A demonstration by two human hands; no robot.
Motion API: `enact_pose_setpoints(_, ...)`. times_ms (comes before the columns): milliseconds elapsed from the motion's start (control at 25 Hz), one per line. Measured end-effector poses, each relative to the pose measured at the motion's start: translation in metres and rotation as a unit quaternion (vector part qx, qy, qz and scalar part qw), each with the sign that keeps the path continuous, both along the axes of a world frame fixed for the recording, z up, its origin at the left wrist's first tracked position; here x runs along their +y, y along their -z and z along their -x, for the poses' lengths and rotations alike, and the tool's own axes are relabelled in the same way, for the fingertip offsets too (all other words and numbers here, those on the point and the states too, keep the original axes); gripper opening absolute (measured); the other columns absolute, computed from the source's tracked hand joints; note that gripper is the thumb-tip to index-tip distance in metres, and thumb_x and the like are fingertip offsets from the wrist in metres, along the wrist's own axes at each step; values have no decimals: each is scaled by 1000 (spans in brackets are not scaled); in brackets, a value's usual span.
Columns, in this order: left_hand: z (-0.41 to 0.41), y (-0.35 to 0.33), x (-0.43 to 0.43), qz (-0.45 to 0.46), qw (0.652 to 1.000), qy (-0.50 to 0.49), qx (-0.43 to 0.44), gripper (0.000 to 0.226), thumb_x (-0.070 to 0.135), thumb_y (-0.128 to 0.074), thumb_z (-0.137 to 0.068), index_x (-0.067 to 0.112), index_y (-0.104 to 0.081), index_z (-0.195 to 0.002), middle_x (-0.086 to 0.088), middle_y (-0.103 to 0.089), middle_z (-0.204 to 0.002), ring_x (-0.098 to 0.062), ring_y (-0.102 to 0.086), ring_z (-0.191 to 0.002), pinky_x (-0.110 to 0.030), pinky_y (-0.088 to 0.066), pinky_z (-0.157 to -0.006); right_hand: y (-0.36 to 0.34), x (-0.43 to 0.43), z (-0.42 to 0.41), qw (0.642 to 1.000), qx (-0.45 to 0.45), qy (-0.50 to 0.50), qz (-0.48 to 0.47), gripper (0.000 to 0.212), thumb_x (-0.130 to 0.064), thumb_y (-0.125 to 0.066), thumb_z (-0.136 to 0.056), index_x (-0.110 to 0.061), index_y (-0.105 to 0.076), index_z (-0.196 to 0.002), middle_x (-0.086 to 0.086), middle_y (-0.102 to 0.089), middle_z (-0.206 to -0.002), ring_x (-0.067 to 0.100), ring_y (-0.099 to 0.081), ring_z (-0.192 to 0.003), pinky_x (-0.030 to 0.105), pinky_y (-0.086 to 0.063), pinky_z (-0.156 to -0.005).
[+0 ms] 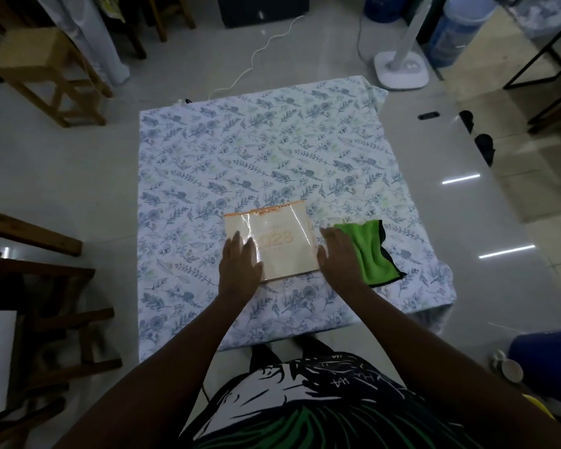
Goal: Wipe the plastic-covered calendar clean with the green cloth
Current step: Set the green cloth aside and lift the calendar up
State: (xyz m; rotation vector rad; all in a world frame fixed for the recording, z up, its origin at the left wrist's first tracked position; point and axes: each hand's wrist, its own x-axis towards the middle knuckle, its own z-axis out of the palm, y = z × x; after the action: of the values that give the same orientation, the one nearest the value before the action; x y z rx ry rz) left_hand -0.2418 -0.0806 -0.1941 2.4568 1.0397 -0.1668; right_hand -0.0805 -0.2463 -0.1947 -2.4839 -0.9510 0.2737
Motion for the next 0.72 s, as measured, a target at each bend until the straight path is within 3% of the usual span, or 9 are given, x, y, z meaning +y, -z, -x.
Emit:
enact_pose_setpoints(80,1,-5,5,33,997,-75,-1,69,29,-58,-92,10,-25,-149,-18,-15,-161,-40,-20,-145,-53,-31,-113,-6,24,2,992,121,16,10,48,-14,-57,-92,5,-45,-134,25,-51,-132,37,-47,-124,44,-40,-105)
enact_pose_setpoints(160,1,-7,11,80,990,-117,-15,71,26,-58,-92,4,-22,-150,-21,-24,-157,-37,-26,-143,-49,-26,-117,-9,46,-3,974,208,85,-2,38,-15,-57,-92,8,-52,-122,28,-53,-123,37,-50,-117,43,-42,-99)
enact_pose_setpoints(280,2,-10,23,132,969,-195,-71,64,22,-59,-92,3,-32,-146,-21,-44,-146,-34,-43,-134,-47,-36,-113,-12,64,-13,963,239,129,8,22,-19,-56,-91,3,-60,-94,26,-61,-97,33,-58,-94,40,-45,-79)
enact_pose_setpoints(400,6,-12,30,146,948,-263,-107,49,22,-61,-91,3,-48,-134,-18,-60,-129,-31,-58,-117,-39,-49,-97,-9,64,-19,947,275,166,-10,30,-21,-62,-89,4,-64,-107,18,-68,-101,31,-63,-97,36,-49,-82)
enact_pose_setpoints(440,7,-13,31,160,936,-289,-119,45,23,-62,-90,3,-51,-129,-17,-62,-124,-30,-60,-111,-34,-48,-90,-8,62,-21,938,296,180,-23,27,-21,-64,-88,2,-64,-103,14,-67,-95,28,-62,-91,34,-48,-78)
enact_pose_setpoints(520,7,-15,33,203,912,-326,-147,40,25,-63,-90,4,-53,-123,-15,-64,-118,-28,-62,-102,-32,-46,-81,-8,59,-24,921,339,181,-58,20,-24,-65,-87,-6,-61,-77,9,-57,-71,21,-55,-67,30,-41,-60)
enact_pose_setpoints(560,7,-16,34,219,906,-326,-159,38,26,-61,-92,5,-53,-123,-14,-64,-116,-26,-61,-99,-33,-47,-79,-10,57,-25,913,359,179,-77,28,-27,-64,-89,-9,-55,-69,6,-50,-63,18,-48,-58,29,-36,-56)
enact_pose_setpoints(640,6,-20,38,229,903,-311,-186,34,32,-54,-96,7,-56,-119,-10,-65,-111,-27,-61,-97,-38,-50,-79,-16,55,-28,897,382,193,-112,37,-38,-60,-91,-12,-49,-68,6,-46,-63,16,-43,-57,30,-35,-56)
enact_pose_setpoints(720,4,-29,44,219,901,-302,-223,33,38,-49,-98,10,-60,-110,-5,-65,-101,-26,-62,-92,-35,-49,-73,-25,55,-33,892,379,193,-153,35,-42,-60,-92,-11,-55,-78,8,-56,-75,19,-51,-66,36,-44,-62)
